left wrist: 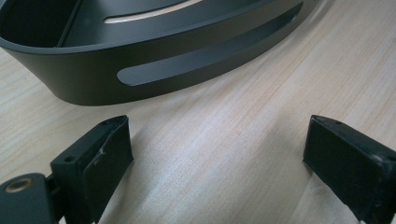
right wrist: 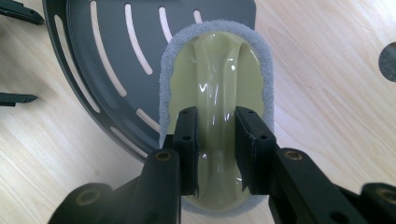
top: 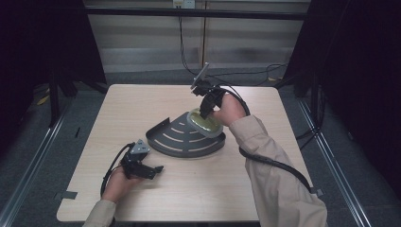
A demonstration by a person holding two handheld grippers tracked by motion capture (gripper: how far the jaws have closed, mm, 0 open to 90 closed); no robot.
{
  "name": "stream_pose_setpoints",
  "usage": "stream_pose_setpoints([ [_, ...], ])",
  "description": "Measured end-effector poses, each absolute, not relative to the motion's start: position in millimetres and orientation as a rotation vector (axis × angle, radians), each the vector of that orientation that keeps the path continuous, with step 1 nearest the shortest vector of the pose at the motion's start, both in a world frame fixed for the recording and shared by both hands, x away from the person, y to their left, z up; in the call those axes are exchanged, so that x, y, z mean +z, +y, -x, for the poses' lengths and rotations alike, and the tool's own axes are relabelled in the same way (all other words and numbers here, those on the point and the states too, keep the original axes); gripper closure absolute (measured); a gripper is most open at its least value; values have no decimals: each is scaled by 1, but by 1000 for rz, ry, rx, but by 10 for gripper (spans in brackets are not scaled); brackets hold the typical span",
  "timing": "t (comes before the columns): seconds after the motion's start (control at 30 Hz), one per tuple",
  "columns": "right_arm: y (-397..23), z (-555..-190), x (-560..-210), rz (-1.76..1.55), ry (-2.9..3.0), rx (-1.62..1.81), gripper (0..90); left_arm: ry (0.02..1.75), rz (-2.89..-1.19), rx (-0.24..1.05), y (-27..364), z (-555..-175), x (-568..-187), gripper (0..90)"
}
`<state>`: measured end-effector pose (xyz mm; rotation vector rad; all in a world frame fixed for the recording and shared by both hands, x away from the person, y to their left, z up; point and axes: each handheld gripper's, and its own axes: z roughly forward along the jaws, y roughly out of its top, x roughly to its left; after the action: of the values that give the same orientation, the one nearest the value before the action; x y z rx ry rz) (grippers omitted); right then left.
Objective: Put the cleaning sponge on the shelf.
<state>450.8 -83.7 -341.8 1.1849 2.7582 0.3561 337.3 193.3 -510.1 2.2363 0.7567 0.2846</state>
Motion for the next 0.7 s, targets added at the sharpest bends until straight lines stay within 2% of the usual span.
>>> stream_pose_setpoints([
  [0.7, -83, -454, -367, -1206, 2779, 358, 715, 756, -2236, 284, 193, -337, -510, 74],
])
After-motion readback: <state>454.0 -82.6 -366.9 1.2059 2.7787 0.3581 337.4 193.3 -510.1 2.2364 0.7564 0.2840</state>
